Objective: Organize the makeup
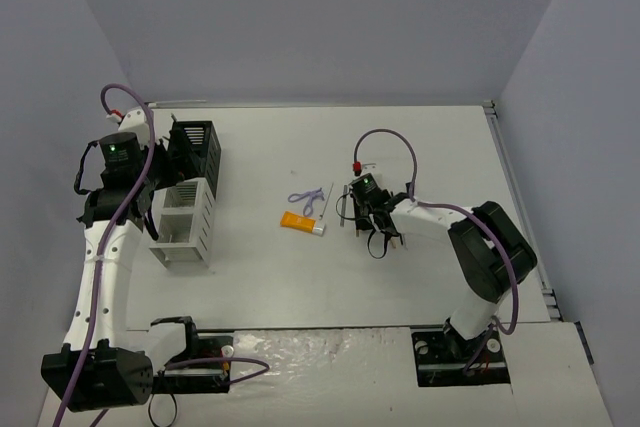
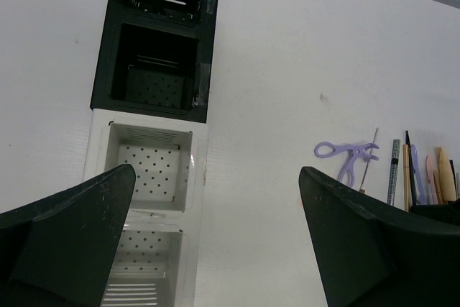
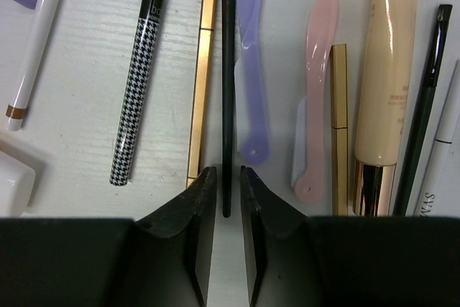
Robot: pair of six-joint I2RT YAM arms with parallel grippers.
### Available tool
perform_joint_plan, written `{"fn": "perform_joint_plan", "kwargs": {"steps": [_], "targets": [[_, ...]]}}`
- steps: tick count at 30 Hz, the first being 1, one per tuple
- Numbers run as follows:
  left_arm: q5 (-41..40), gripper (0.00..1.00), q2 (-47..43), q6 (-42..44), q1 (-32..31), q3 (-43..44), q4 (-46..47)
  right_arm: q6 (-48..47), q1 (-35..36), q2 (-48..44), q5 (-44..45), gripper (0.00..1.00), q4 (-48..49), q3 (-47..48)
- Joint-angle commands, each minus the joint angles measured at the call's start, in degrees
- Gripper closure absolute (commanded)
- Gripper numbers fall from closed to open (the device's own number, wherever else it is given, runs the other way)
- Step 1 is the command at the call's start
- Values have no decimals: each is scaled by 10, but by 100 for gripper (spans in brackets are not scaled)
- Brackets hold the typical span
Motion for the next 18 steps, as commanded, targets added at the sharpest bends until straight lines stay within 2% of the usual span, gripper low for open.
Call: {"fn": "perform_joint_plan", "kwargs": {"steps": [1,6,11,18], "targets": [[15,3,-8,2,2,30,30,3,4,14,-8,92,-21,-7],[26,3,-6,-3,2,27,34,4,4,-5,-9,100,-21,-10],[60,3,-6,-14,1,26,45,2,11,-38,-2,100,-21,-11],[144,3,-8,-102,-16,29,78,-14,43,-158,31,100,-10,-13]]}}
